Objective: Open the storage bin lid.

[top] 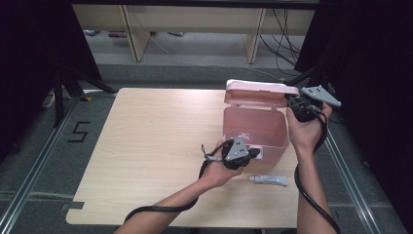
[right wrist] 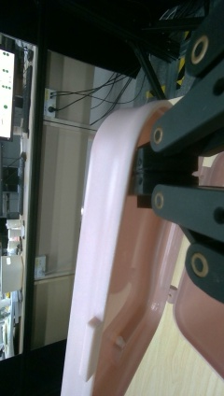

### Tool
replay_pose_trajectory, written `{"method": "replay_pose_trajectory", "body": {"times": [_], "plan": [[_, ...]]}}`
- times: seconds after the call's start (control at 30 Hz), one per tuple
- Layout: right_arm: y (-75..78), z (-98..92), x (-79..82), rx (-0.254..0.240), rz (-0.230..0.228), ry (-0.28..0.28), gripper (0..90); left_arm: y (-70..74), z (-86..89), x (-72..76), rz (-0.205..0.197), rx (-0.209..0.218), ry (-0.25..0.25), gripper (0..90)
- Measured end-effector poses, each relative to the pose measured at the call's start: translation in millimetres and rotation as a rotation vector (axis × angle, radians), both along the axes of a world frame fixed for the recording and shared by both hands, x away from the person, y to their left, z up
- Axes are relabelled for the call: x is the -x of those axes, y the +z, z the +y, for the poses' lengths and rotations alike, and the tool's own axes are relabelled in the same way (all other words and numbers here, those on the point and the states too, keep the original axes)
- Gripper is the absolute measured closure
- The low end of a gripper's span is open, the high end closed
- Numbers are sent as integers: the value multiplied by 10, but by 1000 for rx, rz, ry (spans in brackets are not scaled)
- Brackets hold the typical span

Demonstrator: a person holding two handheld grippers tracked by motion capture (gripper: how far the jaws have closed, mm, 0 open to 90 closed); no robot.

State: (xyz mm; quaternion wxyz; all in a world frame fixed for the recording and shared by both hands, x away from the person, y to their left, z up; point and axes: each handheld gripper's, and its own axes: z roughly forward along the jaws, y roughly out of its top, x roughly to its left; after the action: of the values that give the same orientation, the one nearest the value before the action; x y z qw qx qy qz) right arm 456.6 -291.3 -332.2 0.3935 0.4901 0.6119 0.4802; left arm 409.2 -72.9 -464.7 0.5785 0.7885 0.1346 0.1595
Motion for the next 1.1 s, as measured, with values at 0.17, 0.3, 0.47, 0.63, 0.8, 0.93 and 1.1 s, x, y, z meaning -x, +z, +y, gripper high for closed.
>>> {"method": "replay_pose_trajectory", "body": {"times": [0.17,0.3,0.47,0.63,0.8,0.93,1.1], "plan": [[15,17,-30,-10,0,-17,900,2,-3,-3,0,0,0,894],[33,13,-69,-13,-4,-17,900,0,-6,-3,2,2,0,894],[45,14,-123,-17,-8,-24,900,0,-8,-2,1,3,0,894],[46,24,-165,-24,-10,-35,900,-1,-9,-3,3,4,0,893],[53,34,-218,-24,-13,-37,900,-4,-13,-3,2,8,1,893],[62,52,-260,-33,-14,-43,900,-4,-15,-3,3,9,1,893],[74,72,-324,-26,-19,-49,900,-4,-13,-5,5,10,1,893]]}}
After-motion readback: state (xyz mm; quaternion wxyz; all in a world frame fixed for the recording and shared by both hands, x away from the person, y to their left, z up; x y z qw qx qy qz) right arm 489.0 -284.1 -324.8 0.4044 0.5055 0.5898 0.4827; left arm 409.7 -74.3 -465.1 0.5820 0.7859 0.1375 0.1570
